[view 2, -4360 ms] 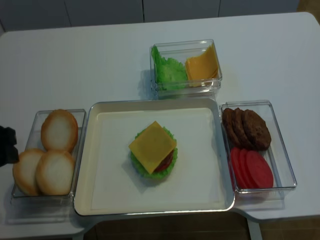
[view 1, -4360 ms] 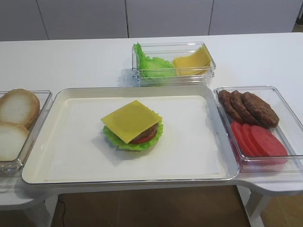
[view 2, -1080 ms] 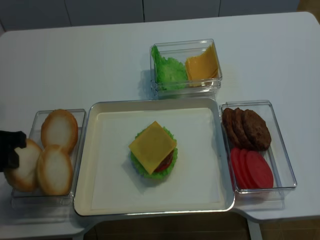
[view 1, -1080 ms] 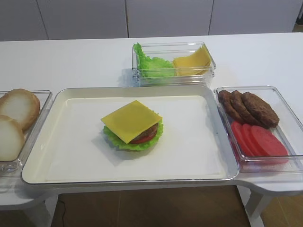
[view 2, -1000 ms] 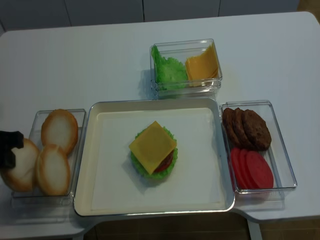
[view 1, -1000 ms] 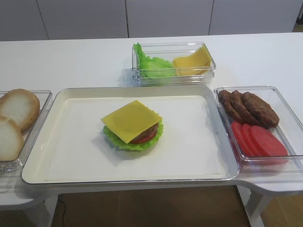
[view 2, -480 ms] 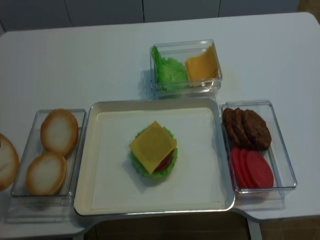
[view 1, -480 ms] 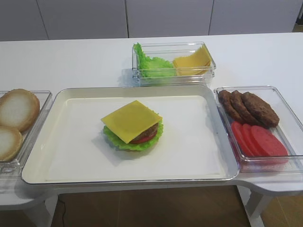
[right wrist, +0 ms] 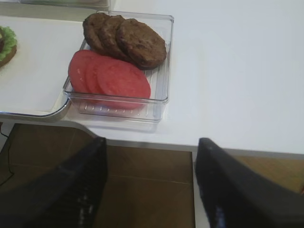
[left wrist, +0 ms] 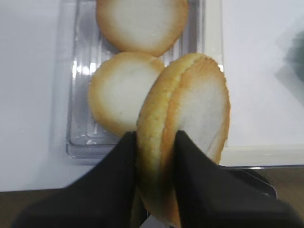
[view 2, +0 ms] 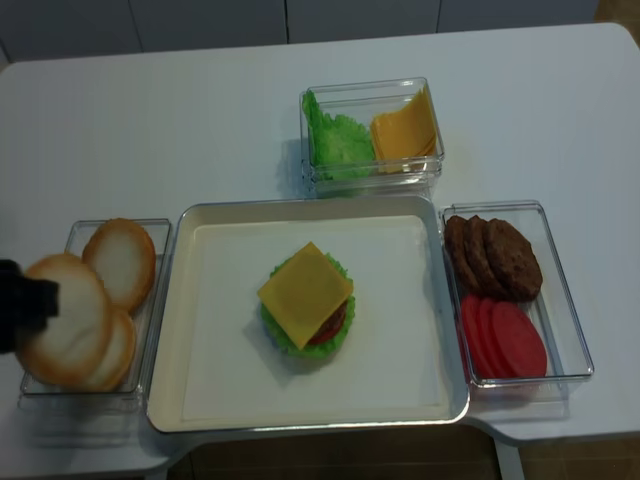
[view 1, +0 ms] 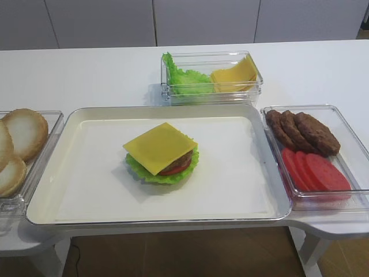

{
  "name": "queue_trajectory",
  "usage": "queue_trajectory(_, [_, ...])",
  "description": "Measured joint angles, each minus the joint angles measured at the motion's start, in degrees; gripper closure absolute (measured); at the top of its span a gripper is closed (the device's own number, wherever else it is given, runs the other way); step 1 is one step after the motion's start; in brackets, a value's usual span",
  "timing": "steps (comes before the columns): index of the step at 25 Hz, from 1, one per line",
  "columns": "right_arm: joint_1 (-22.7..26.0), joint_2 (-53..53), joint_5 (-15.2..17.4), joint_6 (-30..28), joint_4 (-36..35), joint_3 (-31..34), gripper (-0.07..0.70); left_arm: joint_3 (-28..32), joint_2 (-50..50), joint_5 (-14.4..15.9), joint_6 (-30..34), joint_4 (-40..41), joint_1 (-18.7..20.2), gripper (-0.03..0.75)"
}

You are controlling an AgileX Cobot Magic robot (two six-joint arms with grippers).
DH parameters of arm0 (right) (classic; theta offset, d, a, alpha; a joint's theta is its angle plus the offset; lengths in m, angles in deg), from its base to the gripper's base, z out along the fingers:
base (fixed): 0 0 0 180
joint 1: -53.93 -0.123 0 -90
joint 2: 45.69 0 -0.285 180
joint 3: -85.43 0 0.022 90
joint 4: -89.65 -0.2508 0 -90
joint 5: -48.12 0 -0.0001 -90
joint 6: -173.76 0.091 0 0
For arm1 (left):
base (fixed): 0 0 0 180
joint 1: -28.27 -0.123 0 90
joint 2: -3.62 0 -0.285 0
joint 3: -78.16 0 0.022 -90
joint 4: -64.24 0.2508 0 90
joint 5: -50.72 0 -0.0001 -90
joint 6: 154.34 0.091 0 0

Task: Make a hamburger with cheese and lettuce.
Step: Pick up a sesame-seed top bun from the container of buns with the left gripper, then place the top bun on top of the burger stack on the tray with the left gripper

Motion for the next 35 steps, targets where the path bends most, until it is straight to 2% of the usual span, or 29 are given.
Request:
queue_trajectory(5, [0.00, 0.00, 0.00, 0.00, 0.00, 0.00, 0.185, -0.26, 0.00, 0.63, -5.64, 3.40, 9.57, 0.546])
queue_trajectory(10, [0.00, 0.00, 0.00, 0.12, 0.00, 0.00, 0.185, -3.94, 0.10, 1.31, -12.19, 8.48, 18.13, 0.547])
queue_trajectory(16, [0.00, 0.00, 0.00, 0.12, 0.00, 0.00, 0.185, -12.23, 5.75, 7.80, -16.45, 16.52, 26.67, 0.547])
queue_trajectory(18, [0.00, 0.00, 0.00, 0.12, 0.00, 0.00, 0.185, -14.96, 8.48, 8.47, -16.70, 18.24, 29.01, 0.547])
queue_trajectory(27, [0.00, 0.00, 0.00, 0.12, 0.00, 0.00, 0.185, -25.51, 20.85, 8.75, -18.71, 25.43, 38.62, 0.547])
queue_trajectory(35, [0.00, 0.00, 0.00, 0.12, 0.00, 0.00, 0.185, -29.40, 31.58, 8.40, -21.83, 38.23, 48.10, 0.547])
